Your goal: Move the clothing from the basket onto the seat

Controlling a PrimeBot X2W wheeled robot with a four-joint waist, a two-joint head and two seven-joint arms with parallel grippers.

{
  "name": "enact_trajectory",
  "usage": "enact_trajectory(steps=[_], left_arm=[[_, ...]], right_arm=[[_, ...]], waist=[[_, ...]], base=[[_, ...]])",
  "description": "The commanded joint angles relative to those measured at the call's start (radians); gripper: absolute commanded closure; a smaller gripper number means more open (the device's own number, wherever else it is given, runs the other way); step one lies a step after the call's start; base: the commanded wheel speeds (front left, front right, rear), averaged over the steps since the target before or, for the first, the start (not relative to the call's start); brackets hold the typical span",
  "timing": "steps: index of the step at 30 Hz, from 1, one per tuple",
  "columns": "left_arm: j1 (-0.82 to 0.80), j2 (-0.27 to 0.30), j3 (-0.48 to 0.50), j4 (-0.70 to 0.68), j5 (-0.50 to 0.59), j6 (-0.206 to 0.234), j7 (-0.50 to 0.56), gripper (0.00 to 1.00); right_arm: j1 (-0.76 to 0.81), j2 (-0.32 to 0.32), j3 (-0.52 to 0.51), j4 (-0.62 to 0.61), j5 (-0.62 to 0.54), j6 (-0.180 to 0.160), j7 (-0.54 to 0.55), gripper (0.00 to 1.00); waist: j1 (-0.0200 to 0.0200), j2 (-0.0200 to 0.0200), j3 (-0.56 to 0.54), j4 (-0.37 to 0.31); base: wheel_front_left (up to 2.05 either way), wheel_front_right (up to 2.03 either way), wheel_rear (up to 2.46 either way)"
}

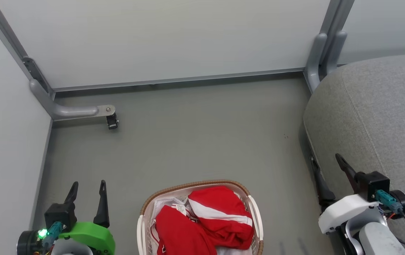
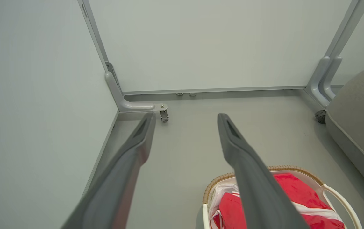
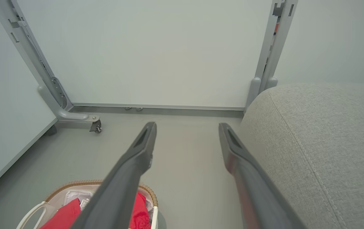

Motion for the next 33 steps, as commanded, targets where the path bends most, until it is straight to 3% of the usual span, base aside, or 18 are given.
enact_trajectory(steps=[1,17,26,33], left_arm=[[-0.025,-0.004,-0.001,-0.003,-0.011,-0.005,0.000,0.00],[-0.175,-0.015,-0.124,0.052,-0.067,-0.008,0.000,0.00],[-0.281,-0.015,-0.250,0.166,-0.114,-0.008,0.000,0.00],[-0.330,-0.015,-0.257,0.347,-0.117,-0.006,0.000,0.00]], right_arm=[[-0.022,0.003,0.004,-0.012,0.007,-0.001,-0.005,0.00],[-0.183,0.021,0.026,-0.076,0.011,-0.001,-0.003,0.00],[-0.254,0.040,0.049,-0.116,0.005,-0.001,-0.003,0.00],[-0.272,0.048,0.061,-0.115,0.006,-0.001,-0.003,0.00]], waist=[[0.0000,0.0000,0.041,-0.011],[0.0000,0.0000,0.309,-0.076],[0.0000,0.0000,0.439,-0.118],[0.0000,0.0000,0.483,-0.127]], base=[[0.00,0.00,0.00],[0.00,0.00,0.00],[0.00,0.00,0.00],[0.00,0.00,0.00]])
